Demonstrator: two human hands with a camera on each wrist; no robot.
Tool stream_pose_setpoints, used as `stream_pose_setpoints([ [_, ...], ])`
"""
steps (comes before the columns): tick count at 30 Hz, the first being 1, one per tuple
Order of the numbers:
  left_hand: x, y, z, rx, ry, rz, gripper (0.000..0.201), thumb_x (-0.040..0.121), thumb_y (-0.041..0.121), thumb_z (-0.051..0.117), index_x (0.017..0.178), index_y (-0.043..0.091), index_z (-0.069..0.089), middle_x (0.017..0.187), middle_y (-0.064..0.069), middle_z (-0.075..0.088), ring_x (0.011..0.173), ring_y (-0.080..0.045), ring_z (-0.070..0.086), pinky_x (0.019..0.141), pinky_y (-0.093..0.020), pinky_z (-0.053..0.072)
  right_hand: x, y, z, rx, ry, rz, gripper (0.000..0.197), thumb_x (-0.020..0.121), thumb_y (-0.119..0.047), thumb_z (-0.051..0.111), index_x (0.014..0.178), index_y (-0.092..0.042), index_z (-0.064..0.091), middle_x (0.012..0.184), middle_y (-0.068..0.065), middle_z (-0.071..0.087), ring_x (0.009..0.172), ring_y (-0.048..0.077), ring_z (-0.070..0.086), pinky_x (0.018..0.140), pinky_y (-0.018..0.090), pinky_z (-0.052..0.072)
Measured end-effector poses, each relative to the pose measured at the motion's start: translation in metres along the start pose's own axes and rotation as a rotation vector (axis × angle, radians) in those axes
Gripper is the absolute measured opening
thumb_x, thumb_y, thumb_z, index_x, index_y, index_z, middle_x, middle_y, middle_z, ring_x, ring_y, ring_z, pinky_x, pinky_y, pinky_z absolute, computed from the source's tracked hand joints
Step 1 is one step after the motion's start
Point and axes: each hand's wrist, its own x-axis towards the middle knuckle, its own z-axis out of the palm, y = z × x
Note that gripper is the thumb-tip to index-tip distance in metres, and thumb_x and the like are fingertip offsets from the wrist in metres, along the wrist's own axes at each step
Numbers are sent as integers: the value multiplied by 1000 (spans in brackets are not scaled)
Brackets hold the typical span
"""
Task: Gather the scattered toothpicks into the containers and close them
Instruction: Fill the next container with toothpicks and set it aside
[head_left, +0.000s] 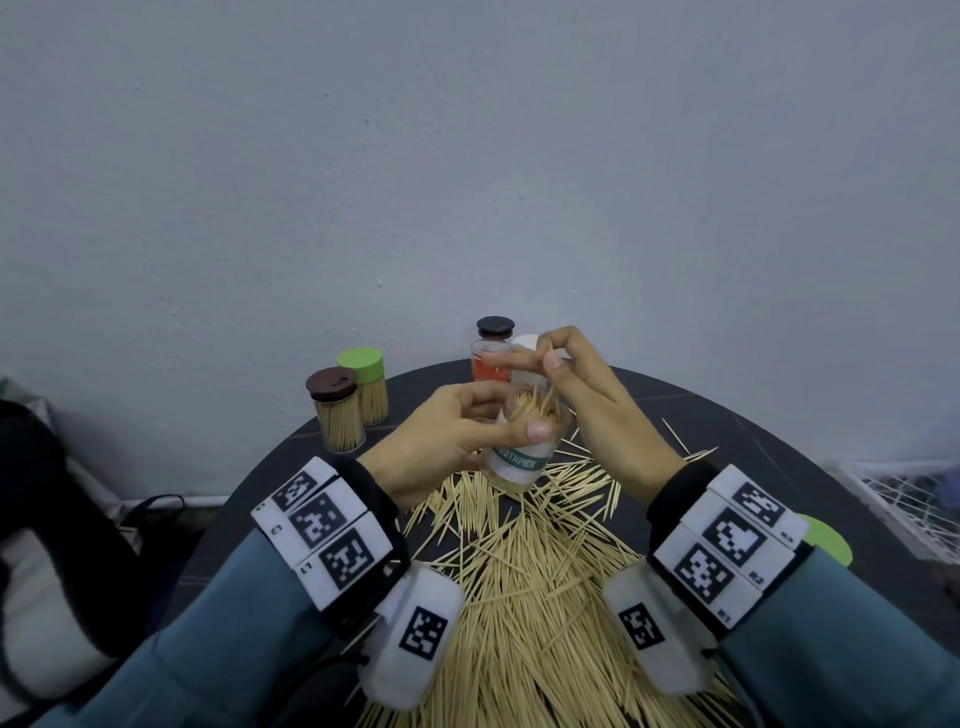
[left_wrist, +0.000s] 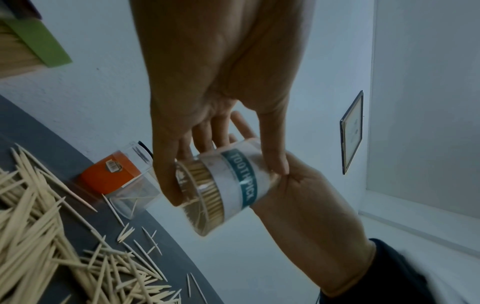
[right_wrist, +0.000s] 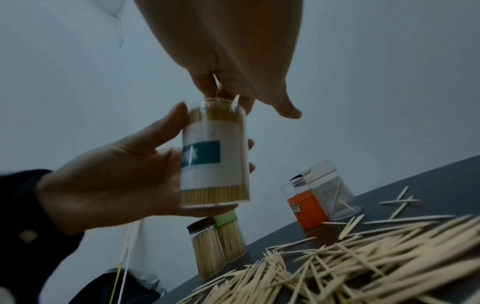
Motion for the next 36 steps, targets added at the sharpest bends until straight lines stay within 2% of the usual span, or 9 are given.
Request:
stream_pose_setpoints([
  [6,1,2,-4,-36,1,2,58,71,18,79,124,7,58,121,-17,64,106,-24,63,94,-42,49,2,1,-1,-18,-36,93,22,101,-9,30,89,-15,47,129,0,57,102,-7,58,81,5,44],
  [10,1,3,-6,-40,3,8,59,66,20,72,122,8,59,121,-15,65,101,-19,64,91,-41,50,3,-4,-2,-20,29,125,38,102,-22,27,101,1,57,115,-17,57,87,-29,50,68,-8,34],
  [12,0,4,-5,-34,-5,10,60,66,20,70,123,8,59,120,-13,65,101,-18,64,90,-39,51,5,-1,-4,-56,51,127,42,101,-22,31,100,8,60,119,-10,61,94,-22,53,74,-6,36],
  [15,0,5,-6,-34,6,15,58,66,20,70,122,10,60,119,-13,66,99,-16,64,87,-36,52,6,2,-4,-54,112,146,19,95,-9,45,85,-10,61,110,2,66,94,0,59,78,9,45],
  [20,1,2,-7,23,4,-2,56,67,20,76,121,12,60,117,-10,67,109,-23,63,96,-42,48,5,-4,-5,60,155,172,16,95,-13,46,108,-15,55,116,-7,62,91,-10,58,65,-2,42],
  [23,1,0,-5,71,-16,-7,57,67,22,78,120,15,61,116,-8,68,111,-24,63,96,-41,48,5,-1,-2,-8,73,226,25,95,-16,47,119,-13,53,120,-5,59,105,0,56,78,4,45],
  [31,0,5,-11,13,38,9,57,65,20,71,120,11,60,117,-10,67,102,-20,64,92,-40,49,6,-7,-8,-49,72,320,21,97,-27,40,105,-26,58,113,-11,61,103,-3,55,75,12,36],
  [34,1,5,-15,0,83,11,58,62,22,72,118,11,61,115,-9,68,101,-20,65,93,-42,49,7,-7,-17,-327,-3,438,16,96,-27,47,105,-19,57,100,-7,62,94,6,58,76,20,41],
  [36,2,4,-17,-10,104,9,59,62,22,73,118,11,61,114,-9,69,100,-19,66,92,-40,50,3,-8,-23,-777,-311,577,27,93,-33,53,111,-14,58,104,-5,59,103,12,55,91,27,44],
])
